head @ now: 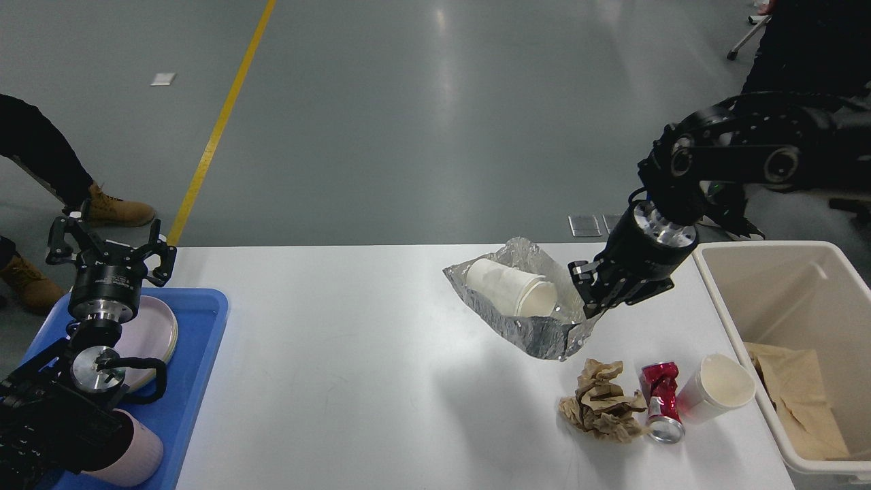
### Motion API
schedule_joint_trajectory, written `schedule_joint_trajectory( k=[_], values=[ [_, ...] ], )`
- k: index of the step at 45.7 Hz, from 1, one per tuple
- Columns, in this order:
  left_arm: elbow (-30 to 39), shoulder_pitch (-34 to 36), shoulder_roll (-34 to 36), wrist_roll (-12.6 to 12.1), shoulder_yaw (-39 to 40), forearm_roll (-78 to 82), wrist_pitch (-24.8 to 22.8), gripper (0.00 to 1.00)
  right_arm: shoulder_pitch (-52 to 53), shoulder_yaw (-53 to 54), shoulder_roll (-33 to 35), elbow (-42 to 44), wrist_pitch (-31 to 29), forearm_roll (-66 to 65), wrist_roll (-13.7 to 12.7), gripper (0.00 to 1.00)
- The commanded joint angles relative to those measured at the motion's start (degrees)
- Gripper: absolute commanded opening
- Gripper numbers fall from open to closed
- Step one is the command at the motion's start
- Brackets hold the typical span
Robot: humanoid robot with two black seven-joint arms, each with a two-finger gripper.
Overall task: Tidy desktop
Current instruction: 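Lift the foil tray with the cup and carry it to the bin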
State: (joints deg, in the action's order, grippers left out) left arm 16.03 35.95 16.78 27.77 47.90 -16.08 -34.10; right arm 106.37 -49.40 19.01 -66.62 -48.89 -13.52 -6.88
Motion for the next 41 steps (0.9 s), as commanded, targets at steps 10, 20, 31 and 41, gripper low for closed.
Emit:
schedule_joint_trajectory(
  k=[10,20,31,41],
  values=[
    [0.0,0.0,0.0,0.0,0.0,0.0,0.0,0.96,15.5,-6.5,6.7,-2.1,-6.1,-0.1,0.1,0.0],
    [0.0,0.0,0.0,0.0,0.0,0.0,0.0,0.96,21.1,-7.0,10.1,-2.1,-6.1,-0.4,0.1,0.0],
    [0.0,0.0,0.0,0.0,0.0,0.0,0.0,0.96,21.3,-9.0,10.3,-2.1,-6.1,-0.7,0.1,0.0],
    [0.1,0.0,0.0,0.0,0.0,0.0,0.0,0.96,20.1,-13.3,11.4,-1.0,-6.1,-2.3,0.1,0.0]
  ],
)
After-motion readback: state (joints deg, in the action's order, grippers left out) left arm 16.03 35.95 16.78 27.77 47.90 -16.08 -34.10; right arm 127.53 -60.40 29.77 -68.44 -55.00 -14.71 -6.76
